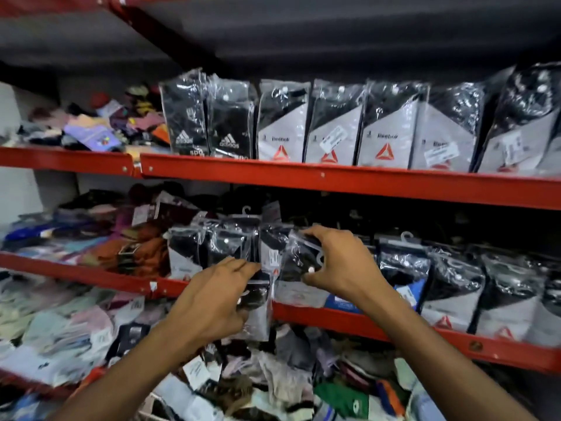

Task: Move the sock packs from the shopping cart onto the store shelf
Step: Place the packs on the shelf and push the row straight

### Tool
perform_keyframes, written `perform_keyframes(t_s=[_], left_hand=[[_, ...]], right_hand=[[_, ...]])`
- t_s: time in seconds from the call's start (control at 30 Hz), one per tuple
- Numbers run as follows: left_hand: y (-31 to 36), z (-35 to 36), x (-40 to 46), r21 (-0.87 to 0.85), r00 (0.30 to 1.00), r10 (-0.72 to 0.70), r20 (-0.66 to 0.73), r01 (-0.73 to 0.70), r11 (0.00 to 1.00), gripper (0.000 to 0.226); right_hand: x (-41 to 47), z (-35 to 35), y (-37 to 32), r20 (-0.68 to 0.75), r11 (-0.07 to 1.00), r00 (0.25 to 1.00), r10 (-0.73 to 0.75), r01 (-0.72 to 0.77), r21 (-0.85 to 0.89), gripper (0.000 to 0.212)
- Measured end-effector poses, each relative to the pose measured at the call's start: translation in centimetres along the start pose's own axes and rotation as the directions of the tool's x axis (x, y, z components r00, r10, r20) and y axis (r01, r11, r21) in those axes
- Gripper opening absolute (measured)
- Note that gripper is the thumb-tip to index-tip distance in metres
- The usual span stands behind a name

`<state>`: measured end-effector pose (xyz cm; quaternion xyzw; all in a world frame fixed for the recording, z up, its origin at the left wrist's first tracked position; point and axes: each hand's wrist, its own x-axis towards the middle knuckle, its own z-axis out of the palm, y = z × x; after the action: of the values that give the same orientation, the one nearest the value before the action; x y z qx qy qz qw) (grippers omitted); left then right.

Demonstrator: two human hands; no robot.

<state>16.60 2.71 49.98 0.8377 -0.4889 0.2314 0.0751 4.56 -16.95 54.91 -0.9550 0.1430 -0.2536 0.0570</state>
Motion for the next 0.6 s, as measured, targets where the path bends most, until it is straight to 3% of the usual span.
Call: perform_keyframes(t_s=[0.33, 0.47, 0.6], left_hand=[[-1.2, -0.6, 5.0, 0.0, 1.0, 0.007, -0.029, -0.007, 1.0, 0.083], [-1.7, -0.8, 6.9, -0.004, 0.999, 0.01, -0.045, -0.01, 1.0, 0.08], [-1.6, -0.8, 8.7, -0.011, 0.999, 0.005, -0.034, -0.006, 1.0, 0.076]], right_hand=[[8.4, 2.7, 1.6, 0.193, 0.995, 0.978, 0.078, -0.064, -0.077, 0.075], [9.4, 4.4, 2.8, 0.291, 0.989, 0.947, 0.138, -0.114, -0.098, 0.084], [9.6, 5.6, 3.8, 0.328, 0.987, 0.932, 0.152, -0.129, -0.092, 0.066]])
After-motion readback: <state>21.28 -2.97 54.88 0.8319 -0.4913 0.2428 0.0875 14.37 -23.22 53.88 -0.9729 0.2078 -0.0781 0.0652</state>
